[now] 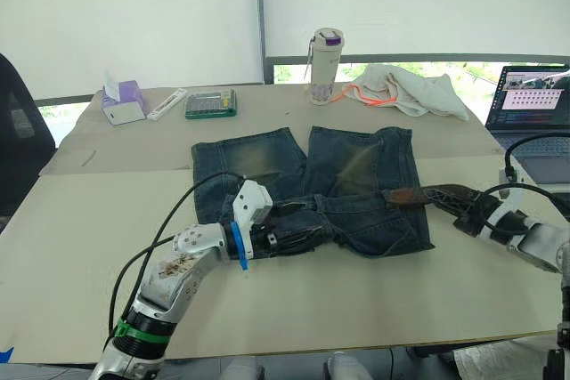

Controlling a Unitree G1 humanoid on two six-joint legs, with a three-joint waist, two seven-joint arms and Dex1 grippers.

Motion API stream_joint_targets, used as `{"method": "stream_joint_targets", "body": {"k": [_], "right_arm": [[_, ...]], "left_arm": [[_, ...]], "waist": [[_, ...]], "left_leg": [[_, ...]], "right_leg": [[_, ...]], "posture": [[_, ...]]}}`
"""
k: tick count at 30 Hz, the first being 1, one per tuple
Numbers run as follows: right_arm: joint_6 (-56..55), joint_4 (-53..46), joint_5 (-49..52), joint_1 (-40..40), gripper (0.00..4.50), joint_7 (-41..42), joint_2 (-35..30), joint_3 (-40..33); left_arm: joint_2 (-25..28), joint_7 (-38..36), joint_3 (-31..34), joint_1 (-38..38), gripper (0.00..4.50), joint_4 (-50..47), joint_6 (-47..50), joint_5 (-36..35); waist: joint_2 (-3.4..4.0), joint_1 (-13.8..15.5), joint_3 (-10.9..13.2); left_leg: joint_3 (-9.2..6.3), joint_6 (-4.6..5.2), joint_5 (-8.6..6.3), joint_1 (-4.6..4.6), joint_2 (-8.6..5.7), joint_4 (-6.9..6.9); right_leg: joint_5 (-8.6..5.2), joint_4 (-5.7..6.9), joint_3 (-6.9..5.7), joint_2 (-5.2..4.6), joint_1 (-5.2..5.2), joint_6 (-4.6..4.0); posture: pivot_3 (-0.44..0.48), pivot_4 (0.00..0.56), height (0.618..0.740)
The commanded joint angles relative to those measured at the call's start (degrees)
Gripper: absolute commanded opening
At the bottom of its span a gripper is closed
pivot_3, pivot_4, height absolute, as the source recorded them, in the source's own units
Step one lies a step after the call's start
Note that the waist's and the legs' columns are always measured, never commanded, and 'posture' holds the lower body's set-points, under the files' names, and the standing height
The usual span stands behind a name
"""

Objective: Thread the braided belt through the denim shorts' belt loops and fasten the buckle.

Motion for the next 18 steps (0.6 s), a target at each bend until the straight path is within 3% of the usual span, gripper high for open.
{"method": "stream_joint_targets", "body": {"k": [1,12,18], "right_arm": [[-1.0,2.8,-4.7,-2.9,0.00,3.0,-1.8,0.5],[-0.4,8.0,-9.6,-6.4,0.00,7.9,-1.3,-2.7],[0.3,8.4,-10.6,-7.0,0.00,8.0,-0.8,-4.4]], "left_arm": [[1.0,-0.7,1.0,-1.6,3.11,-2.5,-1.4,1.1],[-0.1,-5.1,4.2,-0.5,3.11,-4.7,-0.3,-6.8],[-0.1,-5.2,4.4,-1.2,3.11,-3.4,-2.6,-4.6]], "waist": [[0.01,0.0,0.0],[0.01,0.0,0.0],[0.02,0.0,0.0]], "left_leg": [[0.00,0.00,0.00,0.00,0.00,0.00],[-0.03,0.00,0.00,0.00,0.01,0.00],[-0.03,0.00,0.00,0.01,0.00,0.00]], "right_leg": [[0.00,0.00,-0.01,0.00,0.01,0.00],[0.00,0.00,-0.04,0.00,0.01,0.02],[0.00,0.00,-0.04,0.01,0.02,0.02]], "posture": [[0.000,0.150,0.740],[0.000,0.150,0.740],[0.000,0.150,0.740]]}}
